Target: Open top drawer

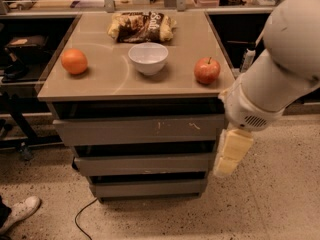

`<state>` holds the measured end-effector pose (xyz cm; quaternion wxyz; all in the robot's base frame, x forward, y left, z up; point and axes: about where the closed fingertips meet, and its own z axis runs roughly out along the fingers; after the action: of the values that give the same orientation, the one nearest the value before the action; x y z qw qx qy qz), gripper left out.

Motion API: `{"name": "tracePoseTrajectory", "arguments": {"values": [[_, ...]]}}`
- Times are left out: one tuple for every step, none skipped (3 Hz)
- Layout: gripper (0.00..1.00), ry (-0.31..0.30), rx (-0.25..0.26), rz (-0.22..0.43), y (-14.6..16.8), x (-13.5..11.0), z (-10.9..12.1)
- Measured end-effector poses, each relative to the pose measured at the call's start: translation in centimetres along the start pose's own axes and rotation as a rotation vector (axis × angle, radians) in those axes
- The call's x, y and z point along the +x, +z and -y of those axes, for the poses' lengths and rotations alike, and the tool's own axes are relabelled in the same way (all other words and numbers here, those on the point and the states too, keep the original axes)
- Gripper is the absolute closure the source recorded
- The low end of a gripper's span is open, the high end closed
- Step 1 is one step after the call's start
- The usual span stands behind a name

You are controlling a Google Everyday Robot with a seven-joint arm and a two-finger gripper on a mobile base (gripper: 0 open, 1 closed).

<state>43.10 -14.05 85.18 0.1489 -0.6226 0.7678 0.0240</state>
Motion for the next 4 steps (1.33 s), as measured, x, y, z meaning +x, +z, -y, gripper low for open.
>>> {"name": "tracePoseTrajectory", "arguments": {"values": [[0.00, -0.010, -0.040, 0.029, 5.0, -1.4, -0.6], [0.00, -0.020, -0.071, 0.053, 9.0, -2.6, -0.9], [0.00, -0.042, -0.078, 0.069, 11.8, -3.3, -0.2], [0.00, -0.070, -0.070, 0.081, 14.1, -3.9, 1.3]]}}
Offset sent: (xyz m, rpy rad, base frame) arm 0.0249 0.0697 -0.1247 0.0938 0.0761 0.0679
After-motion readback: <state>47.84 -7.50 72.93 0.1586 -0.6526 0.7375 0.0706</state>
